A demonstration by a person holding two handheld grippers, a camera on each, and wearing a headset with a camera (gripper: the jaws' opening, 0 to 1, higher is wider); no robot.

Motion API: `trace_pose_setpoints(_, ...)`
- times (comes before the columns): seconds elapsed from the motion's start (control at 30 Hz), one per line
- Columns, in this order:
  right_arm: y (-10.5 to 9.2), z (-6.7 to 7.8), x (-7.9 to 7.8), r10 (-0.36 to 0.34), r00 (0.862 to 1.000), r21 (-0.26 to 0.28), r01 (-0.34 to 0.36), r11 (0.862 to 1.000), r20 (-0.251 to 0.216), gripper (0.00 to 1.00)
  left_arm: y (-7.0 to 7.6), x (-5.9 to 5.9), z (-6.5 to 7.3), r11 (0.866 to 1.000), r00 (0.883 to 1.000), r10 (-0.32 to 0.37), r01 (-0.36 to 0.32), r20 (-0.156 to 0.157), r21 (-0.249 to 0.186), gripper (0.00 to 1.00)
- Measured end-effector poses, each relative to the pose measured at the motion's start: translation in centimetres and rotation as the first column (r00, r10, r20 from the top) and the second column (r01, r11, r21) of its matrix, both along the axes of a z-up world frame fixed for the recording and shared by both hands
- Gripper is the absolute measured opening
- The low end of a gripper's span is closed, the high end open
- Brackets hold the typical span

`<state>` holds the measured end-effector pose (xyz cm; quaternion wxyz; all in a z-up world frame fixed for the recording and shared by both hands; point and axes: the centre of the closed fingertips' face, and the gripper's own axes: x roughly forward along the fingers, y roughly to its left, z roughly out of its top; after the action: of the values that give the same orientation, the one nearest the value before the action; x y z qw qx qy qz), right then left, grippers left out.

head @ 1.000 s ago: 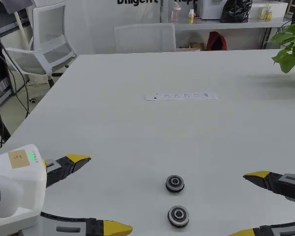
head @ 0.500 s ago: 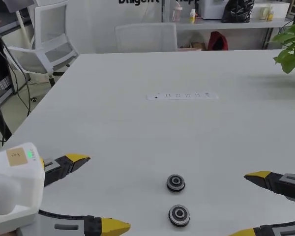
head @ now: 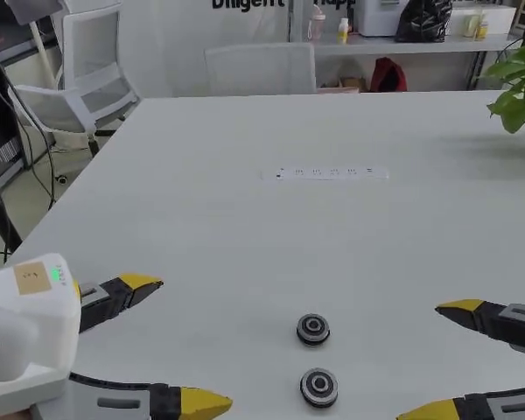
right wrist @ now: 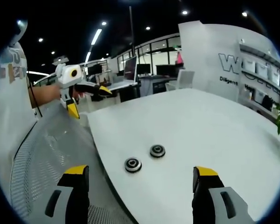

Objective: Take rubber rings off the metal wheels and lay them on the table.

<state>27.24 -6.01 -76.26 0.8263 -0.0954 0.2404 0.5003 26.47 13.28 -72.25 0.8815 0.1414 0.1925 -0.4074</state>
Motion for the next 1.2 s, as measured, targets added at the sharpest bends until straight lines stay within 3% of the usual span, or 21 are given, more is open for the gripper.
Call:
trace_pose_setpoints(0.1, 0.05, 0.04, 0.14, 0.005, 1.000, -0.005, -0.005, 1.000, 0.004, 0.92, -0.27, -0.02, 0.23, 1.000, 1.000, -0.010, 0.010, 0.000, -0.015, 0.91)
trace_pose_setpoints(0.27, 0.14, 0.12, 0.32, 0.009, 1.000, -0.002, -0.009, 1.000, 0.005, 0.92, -0.35, 0.09, 0.17, 1.000, 1.000, -0.017, 0.017, 0.004, 0.003, 0.91)
trace_pose_setpoints(1.2, 0.37, 0.68, 0.92, 0.016, 1.000, 0.004, -0.017, 1.000, 0.026, 0.90, -0.46, 0.77, 0.58, 1.000, 1.000, -0.023, 0.023, 0.020, -0.004, 0.90)
